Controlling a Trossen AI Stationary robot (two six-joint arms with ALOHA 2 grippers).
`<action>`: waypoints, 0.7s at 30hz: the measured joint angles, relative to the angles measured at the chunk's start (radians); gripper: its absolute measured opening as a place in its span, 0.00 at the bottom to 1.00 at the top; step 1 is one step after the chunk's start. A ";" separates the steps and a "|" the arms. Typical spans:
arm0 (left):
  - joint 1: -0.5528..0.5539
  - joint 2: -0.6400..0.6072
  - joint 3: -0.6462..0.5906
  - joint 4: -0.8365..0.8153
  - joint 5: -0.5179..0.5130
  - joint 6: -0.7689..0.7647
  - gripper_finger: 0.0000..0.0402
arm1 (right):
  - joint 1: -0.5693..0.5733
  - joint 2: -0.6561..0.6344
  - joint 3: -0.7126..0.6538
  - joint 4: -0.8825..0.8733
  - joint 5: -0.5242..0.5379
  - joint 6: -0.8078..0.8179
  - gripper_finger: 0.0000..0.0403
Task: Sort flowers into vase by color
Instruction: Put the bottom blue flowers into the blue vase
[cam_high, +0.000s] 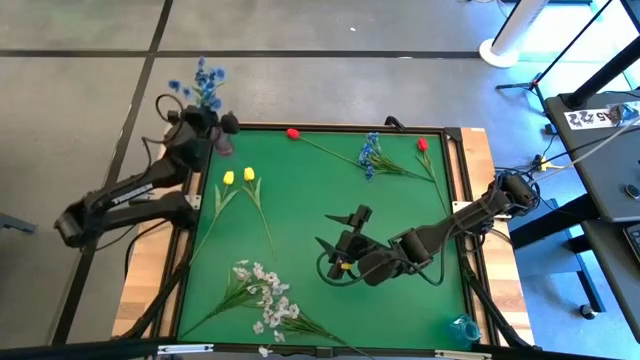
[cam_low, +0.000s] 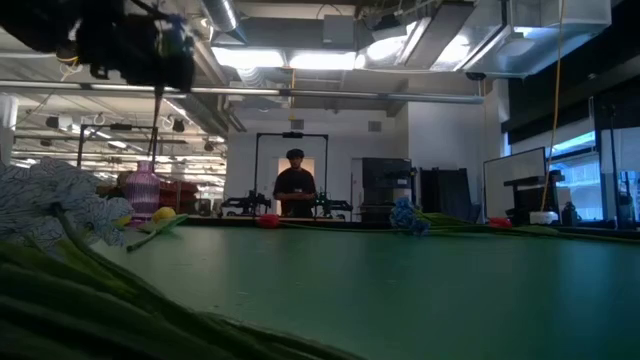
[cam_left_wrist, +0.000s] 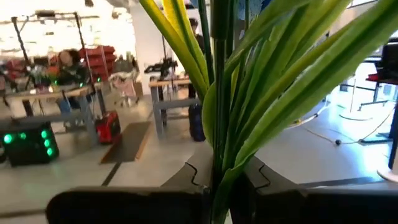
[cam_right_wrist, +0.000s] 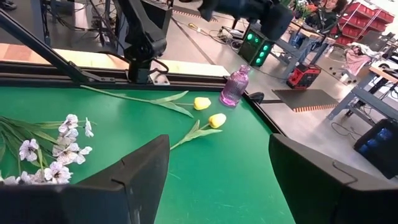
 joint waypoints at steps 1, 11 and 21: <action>0.015 0.019 0.000 0.012 0.002 -0.003 0.04 | 0.000 0.000 0.000 -0.002 0.000 0.000 0.68; 0.080 0.098 0.000 -0.013 -0.008 -0.095 0.04 | 0.000 0.000 0.000 -0.109 0.000 0.103 0.68; 0.060 0.097 0.128 -0.505 -0.048 -0.178 0.21 | -0.041 -0.008 0.000 -0.137 -0.104 0.206 0.68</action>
